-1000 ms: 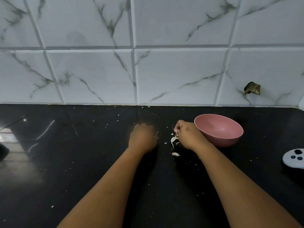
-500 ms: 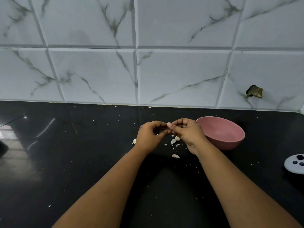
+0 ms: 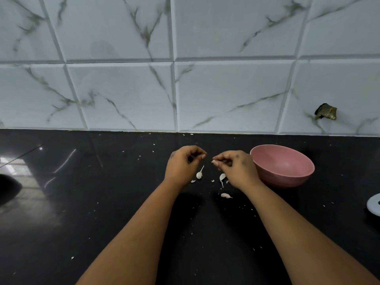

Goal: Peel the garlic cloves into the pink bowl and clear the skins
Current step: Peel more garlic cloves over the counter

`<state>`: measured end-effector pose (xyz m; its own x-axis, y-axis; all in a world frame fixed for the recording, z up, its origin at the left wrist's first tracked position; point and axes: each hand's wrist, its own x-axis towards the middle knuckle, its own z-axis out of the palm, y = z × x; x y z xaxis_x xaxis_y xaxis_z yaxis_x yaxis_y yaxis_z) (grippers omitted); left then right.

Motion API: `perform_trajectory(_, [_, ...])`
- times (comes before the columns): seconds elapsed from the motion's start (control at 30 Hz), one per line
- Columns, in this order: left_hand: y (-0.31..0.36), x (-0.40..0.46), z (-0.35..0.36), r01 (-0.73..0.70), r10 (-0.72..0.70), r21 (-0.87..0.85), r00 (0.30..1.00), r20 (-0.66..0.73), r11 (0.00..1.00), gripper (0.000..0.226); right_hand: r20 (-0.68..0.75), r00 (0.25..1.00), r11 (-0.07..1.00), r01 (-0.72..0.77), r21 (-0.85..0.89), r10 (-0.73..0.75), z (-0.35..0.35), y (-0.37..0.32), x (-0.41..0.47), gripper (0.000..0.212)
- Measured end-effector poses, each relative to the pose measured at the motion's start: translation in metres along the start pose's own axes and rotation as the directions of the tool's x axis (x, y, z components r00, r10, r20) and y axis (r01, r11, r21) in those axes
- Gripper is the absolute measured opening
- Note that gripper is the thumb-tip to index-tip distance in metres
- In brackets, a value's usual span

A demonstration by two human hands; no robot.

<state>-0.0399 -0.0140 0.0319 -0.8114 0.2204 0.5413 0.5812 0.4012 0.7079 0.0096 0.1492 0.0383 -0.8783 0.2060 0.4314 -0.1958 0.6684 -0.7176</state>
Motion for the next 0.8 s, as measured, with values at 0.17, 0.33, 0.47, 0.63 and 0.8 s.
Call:
perform_trajectory(0.17, [-0.013, 0.005, -0.009, 0.214, -0.211, 0.083, 0.977, -0.039, 0.973, 0.033, 0.189, 0.980, 0.950, 0.113, -0.290, -0.059, 0.006, 0.008, -0.005, 0.009])
perform_trajectory(0.33, [-0.021, 0.006, 0.000, 0.247, -0.248, 0.147, 0.969, -0.013, 0.958, 0.019, -0.100, 0.957, 0.911, 0.224, -0.346, -0.273, 0.012, -0.002, -0.003, 0.006])
perform_trajectory(0.47, [-0.023, 0.006, -0.005, 0.232, -0.227, 0.155, 0.973, -0.050, 0.960, 0.022, 0.152, 0.980, 0.835, 0.186, -0.518, -0.124, 0.018, -0.007, -0.007, 0.012])
perform_trajectory(0.63, [-0.013, 0.006, -0.012, 0.328, -0.316, 0.025, 0.926, -0.205, 0.944, 0.045, 0.115, 0.985, 0.824, 0.171, -0.540, -0.130, 0.018, -0.006, -0.004, 0.005])
perform_trajectory(0.8, [-0.008, 0.002, -0.009, 0.313, -0.305, 0.020, 0.936, -0.177, 0.949, 0.044, 0.131, 0.965, 0.764, 0.260, -0.591, -0.227, 0.022, -0.015, -0.009, 0.013])
